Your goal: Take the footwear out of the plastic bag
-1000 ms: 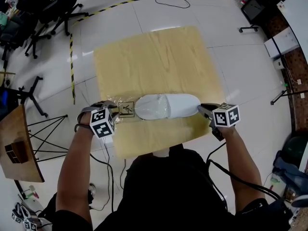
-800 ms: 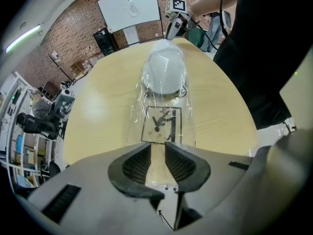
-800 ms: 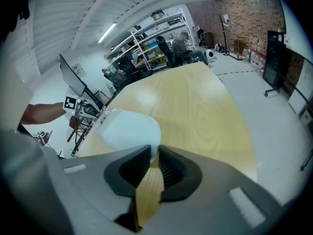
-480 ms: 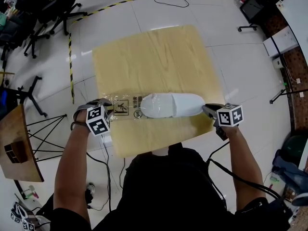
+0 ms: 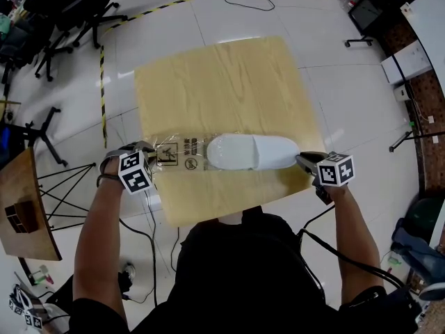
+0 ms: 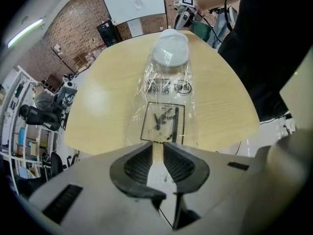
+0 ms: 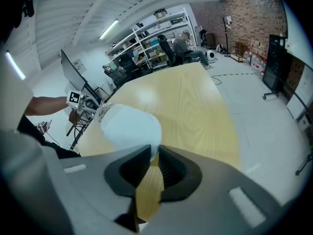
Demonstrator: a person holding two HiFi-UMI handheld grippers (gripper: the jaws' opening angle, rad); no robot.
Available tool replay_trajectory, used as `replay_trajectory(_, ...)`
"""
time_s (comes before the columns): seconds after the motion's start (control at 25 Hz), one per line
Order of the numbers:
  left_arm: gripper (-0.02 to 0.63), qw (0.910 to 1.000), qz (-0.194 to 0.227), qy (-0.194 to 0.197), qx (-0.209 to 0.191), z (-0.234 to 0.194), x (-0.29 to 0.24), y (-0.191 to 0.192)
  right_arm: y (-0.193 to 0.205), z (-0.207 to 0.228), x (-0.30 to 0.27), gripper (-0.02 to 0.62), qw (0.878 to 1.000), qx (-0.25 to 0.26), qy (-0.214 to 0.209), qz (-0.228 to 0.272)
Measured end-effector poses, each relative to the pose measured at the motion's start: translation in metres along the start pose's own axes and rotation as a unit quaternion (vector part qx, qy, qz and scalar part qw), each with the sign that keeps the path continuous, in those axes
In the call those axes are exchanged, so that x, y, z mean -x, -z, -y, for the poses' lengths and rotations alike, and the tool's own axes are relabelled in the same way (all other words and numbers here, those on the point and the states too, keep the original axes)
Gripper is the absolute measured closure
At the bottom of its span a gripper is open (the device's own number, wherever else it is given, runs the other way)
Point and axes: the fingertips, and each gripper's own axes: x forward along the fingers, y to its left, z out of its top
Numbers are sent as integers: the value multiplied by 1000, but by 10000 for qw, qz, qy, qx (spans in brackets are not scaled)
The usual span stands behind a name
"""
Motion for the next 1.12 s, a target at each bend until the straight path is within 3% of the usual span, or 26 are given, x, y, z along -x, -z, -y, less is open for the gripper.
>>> replay_trajectory(0.2,543,9997,-203,-138,84,-1,-7,1,8,24,8,541,10000,14,26,-38)
replay_trajectory(0.4,549,9992,-284,-202,208,-4,1,35,10,10,9,541,9999,-13,91,-101)
replay_trajectory(1.12,569,9943,-736,-427,637,-24,-2,81,21,12,20,541,9991,292,61,-296)
